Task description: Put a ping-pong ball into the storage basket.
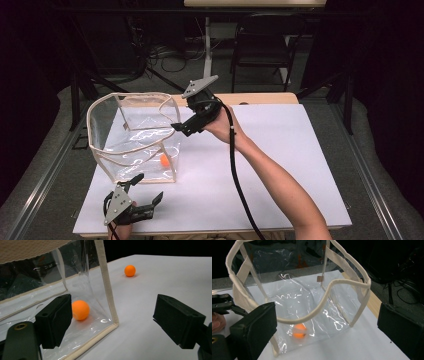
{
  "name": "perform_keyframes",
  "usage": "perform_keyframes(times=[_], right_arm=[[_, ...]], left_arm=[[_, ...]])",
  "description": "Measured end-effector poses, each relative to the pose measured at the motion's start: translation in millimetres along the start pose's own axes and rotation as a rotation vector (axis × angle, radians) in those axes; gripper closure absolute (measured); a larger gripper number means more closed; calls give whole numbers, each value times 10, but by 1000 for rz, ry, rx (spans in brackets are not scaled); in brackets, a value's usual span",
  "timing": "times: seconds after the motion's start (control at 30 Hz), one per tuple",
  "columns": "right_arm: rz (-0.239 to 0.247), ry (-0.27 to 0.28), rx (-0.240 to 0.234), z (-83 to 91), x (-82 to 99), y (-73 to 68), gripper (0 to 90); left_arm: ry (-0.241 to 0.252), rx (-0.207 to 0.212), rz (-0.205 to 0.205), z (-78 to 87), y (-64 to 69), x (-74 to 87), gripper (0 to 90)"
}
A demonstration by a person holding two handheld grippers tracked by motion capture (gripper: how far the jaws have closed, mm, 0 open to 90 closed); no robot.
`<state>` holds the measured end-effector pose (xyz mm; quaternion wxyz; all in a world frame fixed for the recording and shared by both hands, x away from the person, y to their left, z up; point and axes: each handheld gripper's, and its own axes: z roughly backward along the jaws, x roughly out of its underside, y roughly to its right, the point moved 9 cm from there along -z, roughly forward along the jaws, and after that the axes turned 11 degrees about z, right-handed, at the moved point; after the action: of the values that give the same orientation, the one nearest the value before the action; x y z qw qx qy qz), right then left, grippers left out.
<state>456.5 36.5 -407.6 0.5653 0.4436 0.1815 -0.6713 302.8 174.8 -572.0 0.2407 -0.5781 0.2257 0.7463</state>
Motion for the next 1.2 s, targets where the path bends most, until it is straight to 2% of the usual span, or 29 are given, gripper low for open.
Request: perform_keyframes(times=[0.4,0.57,0.77,1.2], right_arm=[[-23,3,23,178,237,40,18],[-35,-2,32,245,394,41,16],[-31,-23,39,266,559,7,13],[-46,-21,49,311,842,-57,4]], left_arm=[[0,0,-1,-3,3,0,156],[0,-1,0,-4,-3,1,156],[-1,-1,-2,-7,-1,2,156],[0,-1,-3,-3,-7,2,156]])
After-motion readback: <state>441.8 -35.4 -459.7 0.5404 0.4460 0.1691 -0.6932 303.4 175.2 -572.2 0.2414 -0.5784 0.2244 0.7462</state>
